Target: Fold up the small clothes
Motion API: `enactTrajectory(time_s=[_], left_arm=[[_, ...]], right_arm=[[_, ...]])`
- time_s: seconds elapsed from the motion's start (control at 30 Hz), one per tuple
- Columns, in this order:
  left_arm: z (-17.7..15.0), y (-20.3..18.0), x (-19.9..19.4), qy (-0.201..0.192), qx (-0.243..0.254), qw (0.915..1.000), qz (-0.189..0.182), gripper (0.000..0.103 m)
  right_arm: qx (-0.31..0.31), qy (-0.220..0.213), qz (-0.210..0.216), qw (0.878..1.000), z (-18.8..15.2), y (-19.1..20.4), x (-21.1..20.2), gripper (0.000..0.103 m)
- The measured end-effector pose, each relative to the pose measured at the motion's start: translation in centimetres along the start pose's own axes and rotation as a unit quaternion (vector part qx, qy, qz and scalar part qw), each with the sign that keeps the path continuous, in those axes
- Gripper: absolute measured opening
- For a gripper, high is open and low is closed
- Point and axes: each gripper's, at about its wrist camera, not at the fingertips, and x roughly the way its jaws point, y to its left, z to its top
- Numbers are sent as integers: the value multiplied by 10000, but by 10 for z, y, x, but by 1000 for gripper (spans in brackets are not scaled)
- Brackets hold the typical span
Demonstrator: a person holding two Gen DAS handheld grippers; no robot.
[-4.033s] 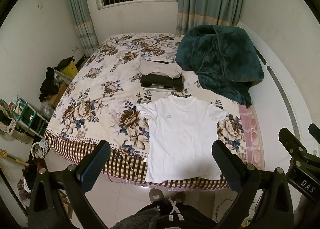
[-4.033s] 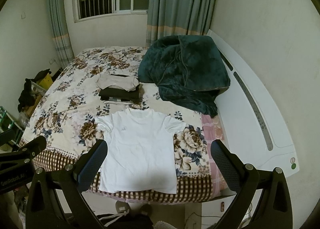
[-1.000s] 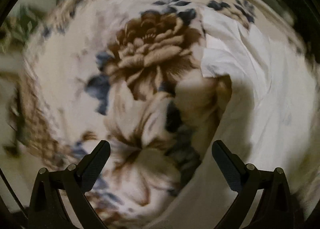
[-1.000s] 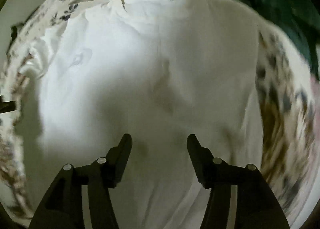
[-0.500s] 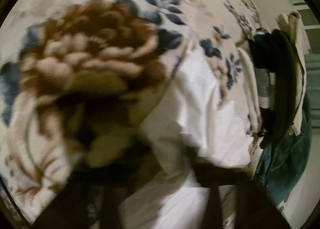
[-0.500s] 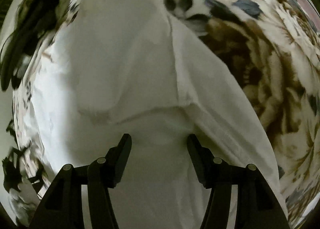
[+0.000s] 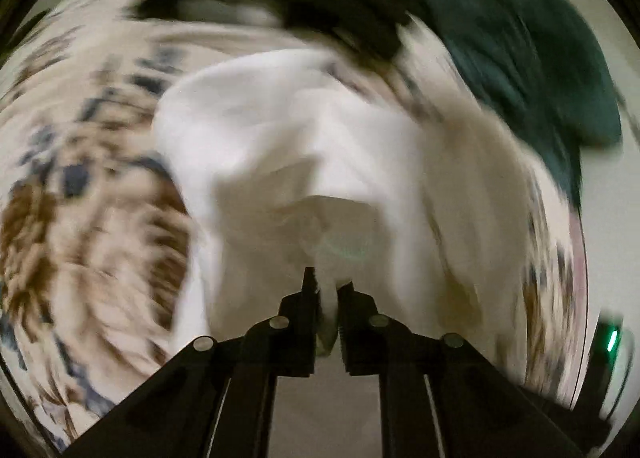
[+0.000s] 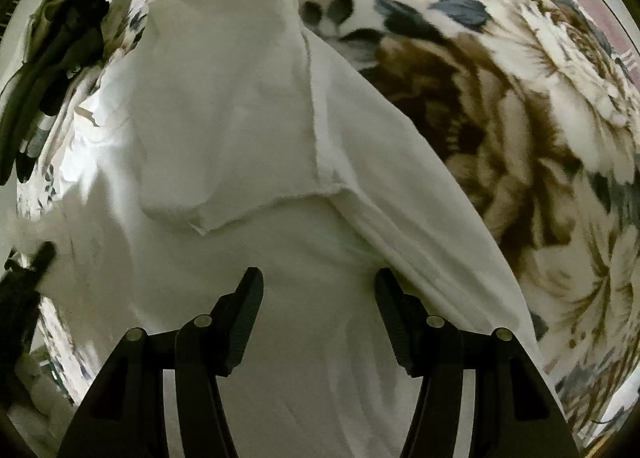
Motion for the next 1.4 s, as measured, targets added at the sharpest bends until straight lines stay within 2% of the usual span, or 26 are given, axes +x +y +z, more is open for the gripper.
enactTrajectory(time_s=[0.03,0.07,0.1,0.13,0.17,0.23,0.3,0.4,0.5,0.57,0.63,0.73,0.8,0.97,1.1,1.13,1.17,1.23,1.27,1.33,1.4], left_arm=[[-6,-5,-1,73,85,9999,-19,15],[-14,-4,-7,103,96,9999,-88,29],[-20,0,-14,113,47,9998,-159,38],[-19,5,-17,119,-22,9998,-173,65],[-23,16,-26,104,-135,9997,-166,86],[-28,35,-40,-10,-308,9995,-53,87],[-7,54,-31,-33,-384,9990,220,87],[7,79,-20,-2,-512,9970,578,87],[14,89,2,54,-401,9948,939,87],[13,92,19,254,-287,9932,1097,87],[9,95,36,494,-216,9912,1211,87],[2,94,30,413,-195,9911,1250,88],[-3,92,13,309,-211,9902,1346,88],[-37,67,-57,23,-295,9885,1484,88],[-75,17,-93,59,-203,9883,1509,88],[-97,-4,-100,165,-233,9893,1428,88],[-101,-23,-97,289,-259,9899,1362,88],[-134,-69,-92,617,-240,9906,1198,88],[-146,-87,-88,772,-222,9904,1124,88],[-184,-135,-73,1211,-199,9885,880,88],[-209,-173,-60,1561,-265,9856,594,88]], right_arm=[[9,3,7,10000,-4,-10,-6,60],[5,-2,11,10000,-2,-9,-8,60],[-58,-26,2,10000,-4,-8,-14,60],[-111,-42,-4,9999,1,-3,-14,60],[-211,-74,-13,9997,3,-1,-18,60],[-450,-135,-1,9989,3,2,-28,60],[-645,-169,79,9977,3,15,-33,60],[-757,-146,366,9964,8,39,-34,60],[-967,-130,569,9936,13,69,-28,60],[-1123,-61,643,9916,20,93,-15,60],[-1355,17,474,9896,25,115,2,60],[-1845,201,-149,9825,28,138,29,60],[-1954,273,-121,9803,29,138,23,60],[-1735,182,394,9839,38,88,-48,60],[-1526,351,479,9865,46,4,-111,60],[-1495,417,459,9868,50,-16,-122,60],[-1467,500,426,9870,54,-37,-131,60],[-1415,795,294,9863,59,-97,-150,60],[-1405,901,258,9856,62,-115,-152,60],[-1373,1142,144,9838,68,-165,-166,60],[-1398,1232,49,9825,77,-195,-171,60]])
